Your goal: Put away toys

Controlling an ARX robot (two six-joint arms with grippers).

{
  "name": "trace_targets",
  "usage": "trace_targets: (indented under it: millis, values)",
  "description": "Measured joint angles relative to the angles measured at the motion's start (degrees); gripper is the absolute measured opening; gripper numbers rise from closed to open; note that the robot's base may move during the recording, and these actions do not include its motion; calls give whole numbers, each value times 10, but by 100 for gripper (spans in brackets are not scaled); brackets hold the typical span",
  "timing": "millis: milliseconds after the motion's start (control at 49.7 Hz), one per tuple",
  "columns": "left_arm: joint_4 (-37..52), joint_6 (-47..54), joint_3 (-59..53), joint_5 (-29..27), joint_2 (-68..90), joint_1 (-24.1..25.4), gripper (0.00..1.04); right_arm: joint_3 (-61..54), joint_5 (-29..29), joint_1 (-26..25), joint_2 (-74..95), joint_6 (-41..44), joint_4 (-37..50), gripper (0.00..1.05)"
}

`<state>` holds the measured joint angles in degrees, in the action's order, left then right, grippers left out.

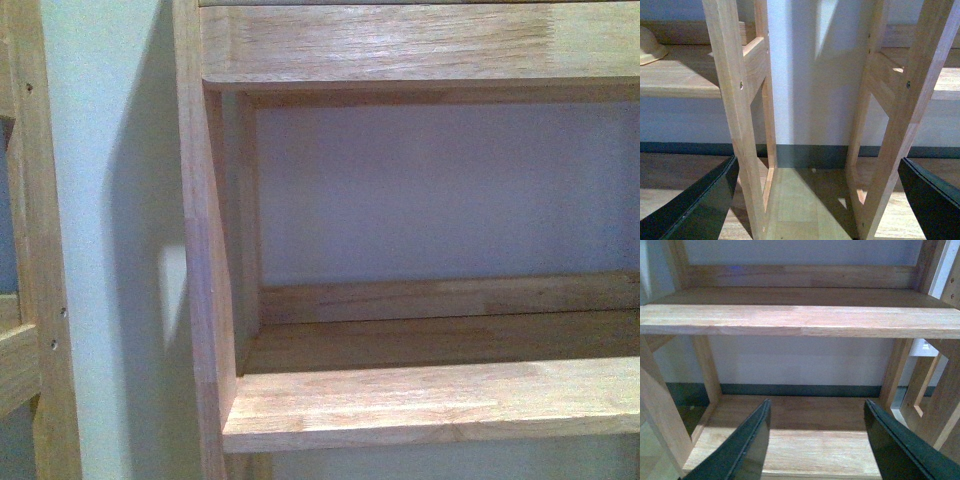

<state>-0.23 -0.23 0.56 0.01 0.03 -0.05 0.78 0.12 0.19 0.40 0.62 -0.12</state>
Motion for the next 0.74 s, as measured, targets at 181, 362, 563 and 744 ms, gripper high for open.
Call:
trace_targets:
  millis: [181, 362, 563, 744]
  values:
    - [0, 0, 0, 0, 0, 0, 99, 0, 0, 0, 0, 0, 0, 87]
    - [0, 0, 0, 0, 0, 0, 99, 0, 0, 0, 0, -2, 0, 104]
    - [0, 0, 0, 0, 0, 0, 99, 0, 0, 0, 0, -2, 0, 104]
    - [0, 0, 0, 0, 0, 0, 99, 0, 0, 0, 0, -2, 0, 104]
